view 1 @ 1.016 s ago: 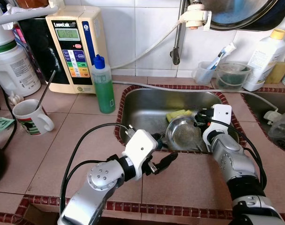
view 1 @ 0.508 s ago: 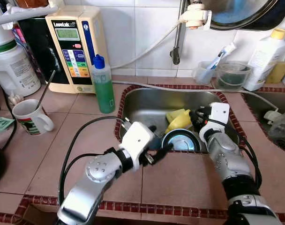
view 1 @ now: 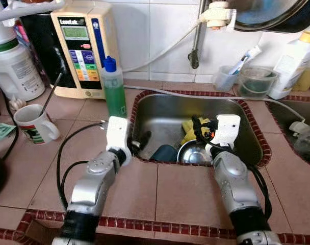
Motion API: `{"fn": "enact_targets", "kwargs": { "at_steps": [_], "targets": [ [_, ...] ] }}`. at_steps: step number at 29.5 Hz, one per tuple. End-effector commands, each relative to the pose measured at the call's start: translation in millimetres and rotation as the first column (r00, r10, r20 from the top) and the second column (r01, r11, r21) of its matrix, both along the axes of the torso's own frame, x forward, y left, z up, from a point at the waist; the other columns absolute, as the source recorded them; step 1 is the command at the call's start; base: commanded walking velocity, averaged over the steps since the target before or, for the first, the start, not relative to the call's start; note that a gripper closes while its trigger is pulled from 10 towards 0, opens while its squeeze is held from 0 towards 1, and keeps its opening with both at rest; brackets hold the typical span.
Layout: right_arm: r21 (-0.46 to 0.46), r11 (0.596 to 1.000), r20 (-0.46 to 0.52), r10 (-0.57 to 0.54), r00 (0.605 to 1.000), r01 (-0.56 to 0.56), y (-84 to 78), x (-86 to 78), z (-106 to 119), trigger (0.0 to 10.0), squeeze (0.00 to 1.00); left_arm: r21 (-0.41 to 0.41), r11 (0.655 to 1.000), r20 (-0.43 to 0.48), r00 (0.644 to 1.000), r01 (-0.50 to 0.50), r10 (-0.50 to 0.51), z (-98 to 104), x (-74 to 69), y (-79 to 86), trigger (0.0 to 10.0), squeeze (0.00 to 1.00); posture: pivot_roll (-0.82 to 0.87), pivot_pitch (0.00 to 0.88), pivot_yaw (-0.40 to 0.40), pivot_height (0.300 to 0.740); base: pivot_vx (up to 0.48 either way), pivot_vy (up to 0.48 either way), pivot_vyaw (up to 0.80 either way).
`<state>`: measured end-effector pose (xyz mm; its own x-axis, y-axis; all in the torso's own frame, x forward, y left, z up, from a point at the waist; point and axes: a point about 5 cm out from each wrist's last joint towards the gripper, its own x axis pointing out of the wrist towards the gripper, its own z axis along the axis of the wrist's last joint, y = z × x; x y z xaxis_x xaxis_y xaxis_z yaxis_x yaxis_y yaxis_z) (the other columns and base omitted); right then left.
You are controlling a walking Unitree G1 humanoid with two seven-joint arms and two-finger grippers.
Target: Kitchen organization
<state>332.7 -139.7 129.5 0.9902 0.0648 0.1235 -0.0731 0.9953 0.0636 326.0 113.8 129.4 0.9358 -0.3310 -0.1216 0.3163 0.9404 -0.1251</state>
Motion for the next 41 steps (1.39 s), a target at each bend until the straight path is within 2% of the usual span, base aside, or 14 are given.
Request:
{"fn": "enact_targets", "kwargs": {
  "at_steps": [1,6,7,12,15,17,20,25,29,31,34,35,36,41],
  "targets": [
    [-0.008,1.0,0.046,-0.012,0.999,0.013,-1.4,-2.4,7,10.0,1.0,0.02,0.997,0.043,0.997,-0.07,0.069,4,5.8,5.8,10.0,0.0,0.07,0.0,-0.025,0.74,0.0,0.0,0.0],
    [-0.002,1.0,0.063,-0.014,0.998,0.014,0.3,-4.6,10,10.0,1.0,0.045,0.991,0.014,0.992,-0.125,0.124,6,19.2,10.7,10.0,0.0,0.07,0.0,-0.04,0.74,0.0,0.0,0.0],
    [0.007,1.0,0.078,-0.021,0.997,0.021,-0.6,-4.9,12,10.0,1.0,0.081,0.989,0.01,0.993,-0.121,0.12,5,22.3,10.1,10.0,0.0,0.06,0.0,-0.036,0.74,0.0,0.0,0.0],
    [0.008,0.999,0.085,-0.042,0.995,0.042,-4.1,-6.4,12,10.0,1.0,0.059,0.997,-0.054,0.997,-0.052,0.056,-4,20.2,5.8,10.0,0.0,0.05,0.0,-0.027,0.74,0.0,0.0,0.0],
    [0.013,0.999,0.089,-0.034,0.995,0.033,-5.3,-12.8,8,10.0,1.0,0.092,0.995,0.04,0.999,-0.037,0.033,-4,12.7,6.9,10.0,0.0,0.04,0.0,-0.023,0.74,0.0,0.0,0.0],
    [0.011,0.999,0.086,-0.033,0.996,0.032,-5.0,-14.5,6,10.0,1.0,0.042,0.999,0.027,0.999,-0.027,0.026,-5,10.2,8.6,10.0,0.0,0.04,0.0,-0.024,0.74,0.0,0.0,0.0],
    [0.006,1.0,0.091,-0.031,0.995,0.031,-4.4,-16.3,5,10.0,1.0,0.04,0.998,0.119,0.992,-0.046,0.041,2,6.3,14.4,10.0,0.0,0.05,0.0,-0.029,0.74,0.0,0.0,0.0],
    [0.01,1.0,0.112,-0.005,0.994,0.004,-1.7,-18.7,6,10.0,1.0,0.002,0.999,0.176,0.984,-0.043,0.042,6,0.8,21.1,10.0,0.0,0.05,0.0,-0.034,0.74,0.0,0.0,0.0],
    [0.035,0.999,0.134,0.021,0.991,-0.026,-0.7,-21.8,7,10.0,1.0,-0.083,0.996,0.235,0.971,-0.017,0.036,11,-9.0,24.5,10.0,0.0,0.06,0.0,-0.038,0.74,0.0,0.0,0.0],
    [0.041,0.998,0.143,0.031,0.989,-0.037,0.7,-23.0,8,10.0,1.0,-0.035,0.999,0.283,0.959,-0.002,0.012,11,-15.5,21.4,10.0,0.0,0.07,0.0,-0.041,0.74,0.0,0.0,0.0],
    [0.03,0.999,0.149,0.035,0.988,-0.04,1.9,-24.0,8,10.0,1.0,-0.046,0.999,0.277,0.961,-0.005,0.018,5,-20.6,21.2,10.0,0.0,0.07,0.0,-0.045,0.74,0.0,0.0,0.0],
    [0.013,0.999,0.144,0.034,0.989,-0.036,1.9,-24.9,5,10.0,0.79,-0.054,0.999,0.273,0.962,-0.009,0.023,3,-23.2,21.0,10.0,0.0,0.07,0.0,-0.046,0.74,0.0,0.0,0.0],
    [0.006,0.999,0.142,0.037,0.989,-0.038,2.4,-26.1,4,10.0,0.0,-0.039,0.999,0.287,0.958,-0.004,0.015,4,-25.7,19.6,10.0,0.0,0.08,0.0,-0.047,0.74,0.0,0.0,0.0],
    [-0.006,0.999,0.137,0.047,0.989,-0.046,4.1,-29.0,2,10.0,0.0,-0.034,0.999,0.309,0.951,0.018,-0.007,7,-29.4,14.8,10.0,0.0,0.08,0.0,-0.046,0.74,0.0,0.0,0.0]
  ]
}}
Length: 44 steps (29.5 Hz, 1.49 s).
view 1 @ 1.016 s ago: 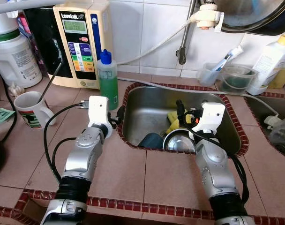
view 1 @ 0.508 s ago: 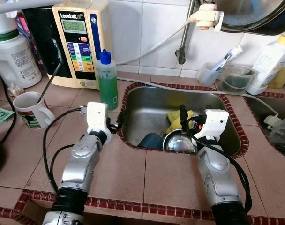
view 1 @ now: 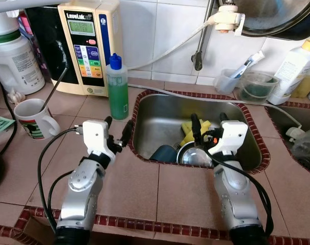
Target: Kitchen organization
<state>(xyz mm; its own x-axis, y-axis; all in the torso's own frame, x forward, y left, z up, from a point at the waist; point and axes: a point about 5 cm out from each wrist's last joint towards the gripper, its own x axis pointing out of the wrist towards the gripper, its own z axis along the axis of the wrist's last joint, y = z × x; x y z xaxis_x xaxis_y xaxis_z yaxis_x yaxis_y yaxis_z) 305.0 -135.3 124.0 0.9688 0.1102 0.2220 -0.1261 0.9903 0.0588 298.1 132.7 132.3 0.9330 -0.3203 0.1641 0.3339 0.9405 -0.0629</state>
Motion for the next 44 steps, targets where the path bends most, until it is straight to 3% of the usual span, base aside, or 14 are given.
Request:
{"fn": "enact_targets", "kwargs": {
  "at_steps": [1,3,12,40,44],
  "targets": [
    [-0.018,1.0,0.033,-0.005,0.999,0.005,-0.3,-1.7,6.1,10.0,0.0,0.009,1.0,0.021,1.0,0.017,-0.017,3.7,-1.5,-3.7,10.0,0.0,0.08,0.0,-0.048,0.74,0.0,0.0,0.0],
    [-0.028,1.0,0.032,-0.004,0.999,0.005,0.3,-2.2,5.3,10.0,0.0,0.04,0.999,0.03,0.999,0.017,-0.018,4.0,-1.4,-3.4,10.0,0.0,0.08,0.0,-0.048,0.74,0.0,0.0,0.0],
    [-0.044,0.999,0.033,-0.002,0.999,0.004,-0.9,-3.9,4.9,10.0,0.0,0.035,0.999,0.026,0.999,0.02,-0.021,4.2,-1.7,-4.9,10.0,0.0,0.07,0.0,-0.048,0.74,0.0,0.0,0.0],
    [-0.059,0.998,0.035,-0.021,0.999,0.023,-4.1,-4.0,6.0,10.0,0.0,0.024,0.999,0.016,0.999,0.033,-0.033,4.8,0.9,-8.0,10.0,0.0,0.07,0.0,-0.049,0.74,0.0,-0.47,0.0],
    [-0.06,0.998,0.034,-0.026,0.999,0.028,-4.9,-5.1,5.0,10.0,0.0,0.035,0.999,0.001,0.999,0.033,-0.033,3.2,1.5,-9.6,10.0,0.0,0.06,0.0,-0.044,0.74,0.0,-0.087,0.0]
  ]
}}
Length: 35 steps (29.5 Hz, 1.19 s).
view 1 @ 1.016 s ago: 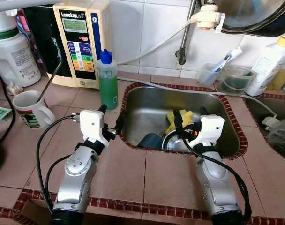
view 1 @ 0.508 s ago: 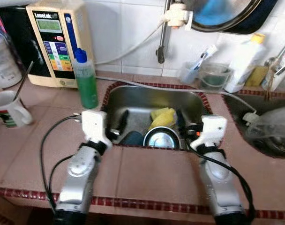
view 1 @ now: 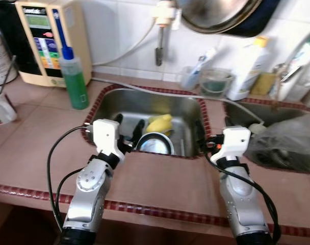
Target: Kitchen organization
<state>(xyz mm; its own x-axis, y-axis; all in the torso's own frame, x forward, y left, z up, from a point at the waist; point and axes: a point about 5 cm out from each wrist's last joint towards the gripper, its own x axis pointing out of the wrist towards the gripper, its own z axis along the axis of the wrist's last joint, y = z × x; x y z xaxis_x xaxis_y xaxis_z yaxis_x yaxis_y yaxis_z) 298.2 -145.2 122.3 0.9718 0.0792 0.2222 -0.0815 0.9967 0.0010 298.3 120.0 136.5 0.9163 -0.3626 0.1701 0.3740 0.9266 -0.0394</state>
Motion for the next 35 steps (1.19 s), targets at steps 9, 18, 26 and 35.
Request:
{"fn": "enact_targets", "kwargs": {
  "at_steps": [9,18,26,35],
  "targets": [
    [-0.036,0.999,0.01,0.021,1.0,-0.021,3.2,-8.2,-2,10.0,0.0,0.025,1.0,-0.02,1.0,-0.001,0.001,-3,-3.4,6.8,10.0,0.0,0.06,0.0,-0.039,0.74,0.0,0.0,0.0],
    [-0.04,0.999,0.003,0.028,1.0,-0.028,6.7,-12.5,-6,10.0,0.0,0.04,0.999,-0.034,0.999,0.018,-0.017,-6,-6.8,5.8,10.0,0.0,0.06,0.0,-0.035,0.74,0.0,0.0,0.0],
    [-0.041,0.999,0.001,0.034,0.999,-0.034,8.6,-10.9,-6,10.0,0.0,0.04,0.999,-0.038,0.999,0.031,-0.029,-5,-7.7,3.9,10.0,0.0,0.07,0.0,-0.035,0.74,-0.173,0.0,0.0],
    [-0.048,0.998,0.002,0.043,0.999,-0.043,9.7,-9.7,-6,10.0,0.0,0.04,0.999,-0.042,0.999,0.033,-0.031,-5,-8.2,3.7,10.0,0.0,0.08,0.0,-0.043,0.74,-0.3,0.0,0.0]
  ]
}}
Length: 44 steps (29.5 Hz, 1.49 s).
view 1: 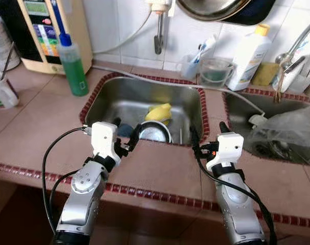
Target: Kitchen organization
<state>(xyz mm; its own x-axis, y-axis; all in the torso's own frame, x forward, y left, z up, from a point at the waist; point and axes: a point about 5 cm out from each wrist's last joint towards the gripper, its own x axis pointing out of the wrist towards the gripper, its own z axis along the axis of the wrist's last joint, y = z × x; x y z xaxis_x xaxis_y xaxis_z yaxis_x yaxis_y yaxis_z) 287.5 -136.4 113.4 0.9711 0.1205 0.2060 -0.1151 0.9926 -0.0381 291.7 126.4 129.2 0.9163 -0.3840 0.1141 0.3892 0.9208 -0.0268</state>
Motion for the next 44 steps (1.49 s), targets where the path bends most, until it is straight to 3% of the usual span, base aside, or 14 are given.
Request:
{"fn": "enact_targets", "kwargs": {
  "at_steps": [1,19,22,29,30,33,37,39,40,44],
  "targets": [
    [-0.009,1.0,0.016,0.012,1.0,-0.011,1.0,1.0,3,10.0,0.0,0.007,1.0,0.006,1.0,0.015,-0.015,2,-1.9,-3.1,10.0,0.0,0.08,0.0,-0.043,0.74,-0.304,0.0,0.0],
    [-0.039,0.998,0.008,0.05,0.999,-0.05,4.4,-1.2,1,10.0,0.0,0.0,0.999,-0.003,0.999,0.034,-0.034,-1,-4.8,-7.2,10.0,0.0,0.08,0.0,-0.054,0.74,-0.23,0.0,0.0],
    [-0.07,0.992,-0.025,0.108,0.994,-0.109,7.2,-4.6,-8,10.0,0.0,0.074,0.996,-0.008,0.998,0.058,-0.058,-11,-8.2,-5.9,10.0,0.0,0.08,0.0,-0.053,0.74,0.0,0.0,0.0],
    [-0.12,0.958,-0.175,0.237,0.956,-0.26,10.9,-16.7,-45,10.0,0.0,0.16,0.982,-0.109,0.99,0.104,-0.087,-49,-17.5,0.4,10.0,0.0,0.08,0.0,-0.053,0.74,0.0,0.0,0.0],
    [-0.105,0.951,-0.254,0.258,0.932,-0.291,8.8,-23.8,-65,10.0,0.0,0.192,0.975,-0.162,0.983,0.115,-0.084,-69,-23.5,2.7,10.0,0.0,0.08,0.0,-0.053,0.74,0.0,0.0,0.0],
    [-0.096,0.948,-0.354,0.253,0.9,-0.304,5.3,-32.9,-90,10.0,0.0,0.275,0.95,-0.213,0.973,0.145,-0.087,-93,-32.3,3.8,10.0,0.0,0.09,0.0,-0.056,0.74,0.0,0.0,0.0],
    [-0.098,0.951,-0.522,0.202,0.829,-0.294,-3.0,-51.0,-129,10.0,0.0,0.278,0.944,-0.376,0.924,0.178,-0.064,-133,-47.5,6.5,10.0,0.0,0.1,0.0,-0.057,0.74,0.0,0.0,0.0],
    [-0.099,0.952,-0.54,0.193,0.819,-0.29,-3.9,-53.2,-133,10.0,0.0,0.284,0.942,-0.399,0.915,0.181,-0.055,-138,-49.6,7.3,10.0,0.0,0.1,0.0,-0.056,0.74,0.0,0.0,0.0],
    [-0.097,0.959,-0.588,0.16,0.793,-0.266,-7.6,-59.1,-143,10.0,0.0,0.276,0.943,-0.456,0.889,0.186,-0.043,-150,-54.9,9.2,10.0,0.0,0.09,0.0,-0.056,0.74,0.0,0.0,0.0],
    [-0.116,0.962,-0.65,0.113,0.752,-0.245,-13.6,-68.3,-157,10.0,0.0,0.307,0.935,-0.522,0.853,0.176,0.01,-166,-61.7,13.6,10.0,0.0,0.09,0.0,-0.051,0.74,0.0,0.0,0.0]
  ]
}}
